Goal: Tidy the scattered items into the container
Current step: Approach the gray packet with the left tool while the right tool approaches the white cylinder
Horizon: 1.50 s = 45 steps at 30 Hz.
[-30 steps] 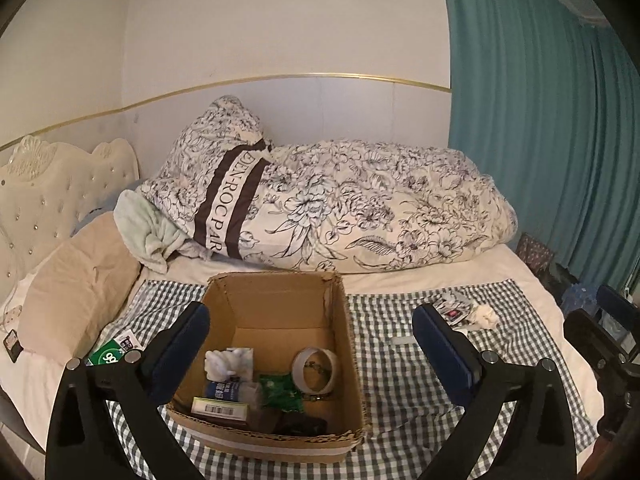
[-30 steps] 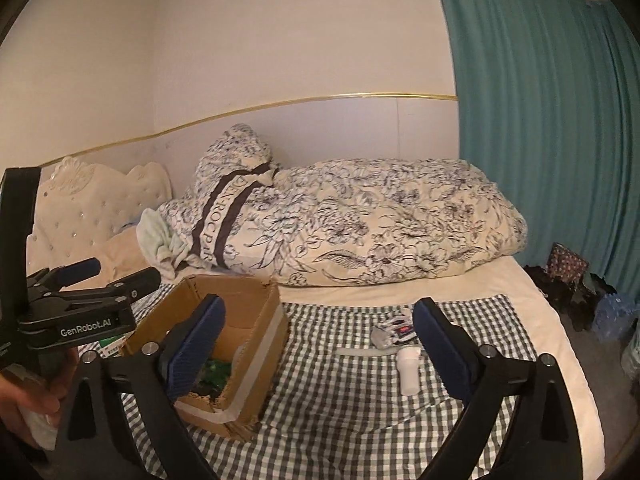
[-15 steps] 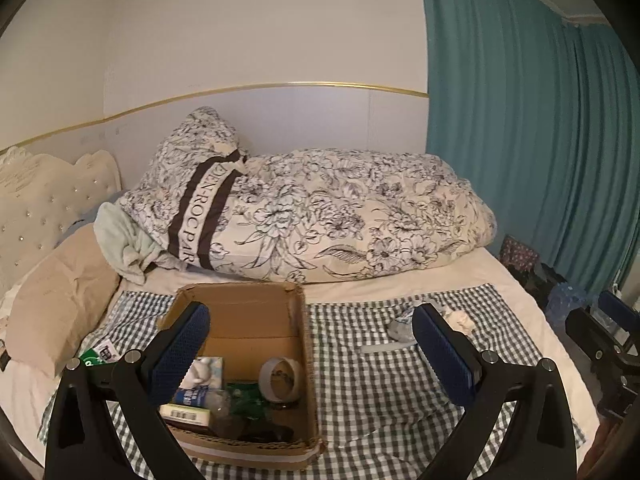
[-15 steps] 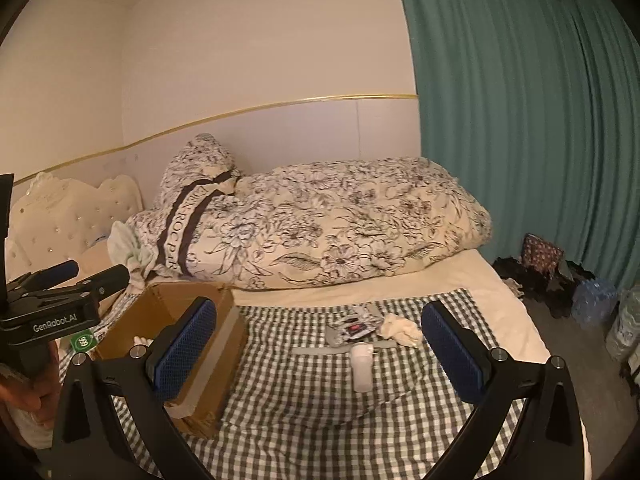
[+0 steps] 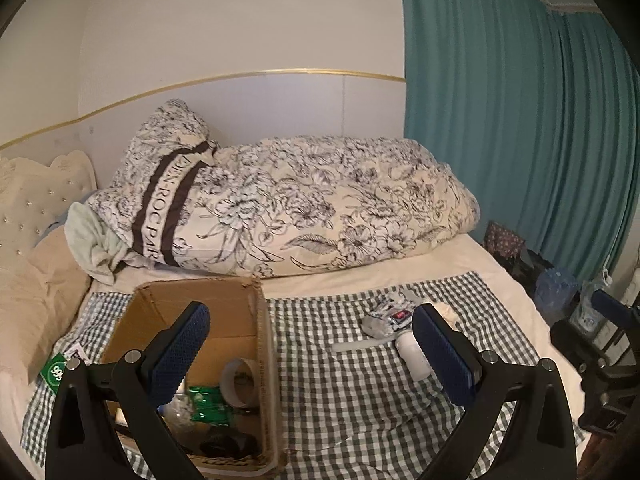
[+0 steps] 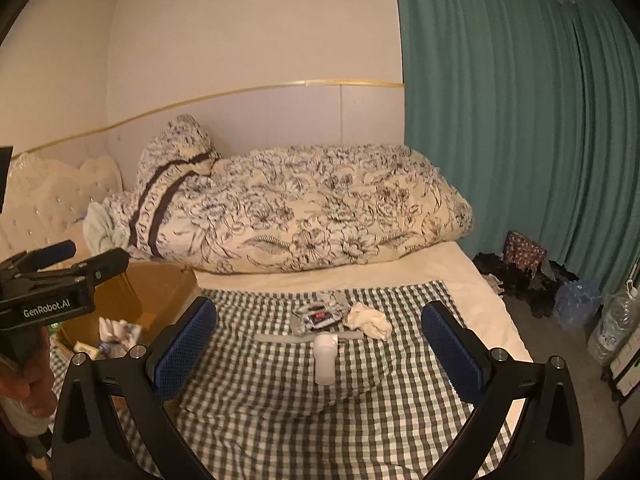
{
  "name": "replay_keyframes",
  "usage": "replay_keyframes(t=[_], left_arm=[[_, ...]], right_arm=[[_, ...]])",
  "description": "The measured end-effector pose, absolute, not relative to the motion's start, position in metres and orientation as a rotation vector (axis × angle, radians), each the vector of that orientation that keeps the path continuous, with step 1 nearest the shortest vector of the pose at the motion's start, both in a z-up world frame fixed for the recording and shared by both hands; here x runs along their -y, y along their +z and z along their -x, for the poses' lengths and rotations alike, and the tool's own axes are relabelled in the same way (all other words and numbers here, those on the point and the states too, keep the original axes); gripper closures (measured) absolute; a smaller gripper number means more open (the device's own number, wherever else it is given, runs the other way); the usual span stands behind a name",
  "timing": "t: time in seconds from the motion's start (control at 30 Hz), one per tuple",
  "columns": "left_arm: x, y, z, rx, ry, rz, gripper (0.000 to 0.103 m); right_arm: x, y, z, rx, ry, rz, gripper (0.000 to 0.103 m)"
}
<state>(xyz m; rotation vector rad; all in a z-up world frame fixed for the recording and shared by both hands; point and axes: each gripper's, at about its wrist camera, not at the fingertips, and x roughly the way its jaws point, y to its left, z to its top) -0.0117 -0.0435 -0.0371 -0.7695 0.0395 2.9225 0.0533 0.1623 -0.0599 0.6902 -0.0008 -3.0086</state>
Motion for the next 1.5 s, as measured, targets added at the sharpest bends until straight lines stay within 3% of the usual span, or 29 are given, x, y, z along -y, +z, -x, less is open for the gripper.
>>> replay_keyframes(t=[0.47, 0.7, 1.5], left_arm=[[0.009, -0.087, 0.054, -0.092, 2.859, 0.952, 0.000], [0.005, -0.120, 0.086, -0.065, 2.826, 1.075, 0.000], [-0.024, -0.216, 0.161, -0.057, 2.736, 1.294, 0.000]], right_arm=[[-0.180, -0.115, -0.013, 0.004, -2.941, -0.903, 0.000], [-0.190, -0.144, 0.012, 0.106, -2.872, -0.991, 0.000], [-0.183, -0.251, 0.098, 0.002, -2.735, -1.268, 0.000]])
